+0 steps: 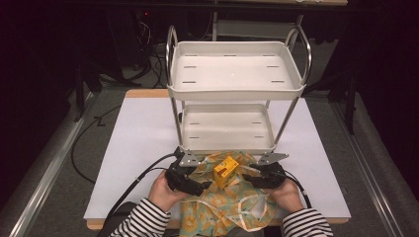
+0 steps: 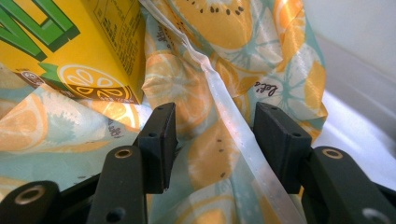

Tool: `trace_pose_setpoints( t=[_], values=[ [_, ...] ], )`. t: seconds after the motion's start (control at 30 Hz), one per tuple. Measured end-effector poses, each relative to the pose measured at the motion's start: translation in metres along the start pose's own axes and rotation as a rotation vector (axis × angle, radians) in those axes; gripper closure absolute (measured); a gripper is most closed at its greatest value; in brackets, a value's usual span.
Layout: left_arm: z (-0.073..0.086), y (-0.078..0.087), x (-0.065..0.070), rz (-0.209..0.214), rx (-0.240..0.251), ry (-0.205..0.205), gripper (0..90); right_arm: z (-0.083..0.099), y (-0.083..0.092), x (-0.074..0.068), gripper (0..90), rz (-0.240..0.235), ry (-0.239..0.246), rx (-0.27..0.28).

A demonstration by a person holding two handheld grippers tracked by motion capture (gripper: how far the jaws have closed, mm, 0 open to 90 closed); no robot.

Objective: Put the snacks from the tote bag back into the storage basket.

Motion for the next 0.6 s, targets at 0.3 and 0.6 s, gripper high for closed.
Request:
trace_pose_setpoints(
  t=[0.3,0.6],
  values=[
    [0.008,-0.009,0.019,0.023,-0.026,-0.038,18.6,0.000,0.000,0.000,50.4,-0.002,0.000,0.002],
    [0.009,-0.021,0.026,0.021,-0.030,-0.040,18.4,0.000,0.000,0.000,50.5,-0.002,0.002,0.000]
  ],
)
Point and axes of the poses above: each handheld gripper's, and its own axes: y roughly backward along the jaws, z roughly out of its underside, x roughly to its right, the point moved 2 cm from there along -y, roughly forward along the jaws, and after that the axes turned 13 degrees about x, right-handed, at the moved point
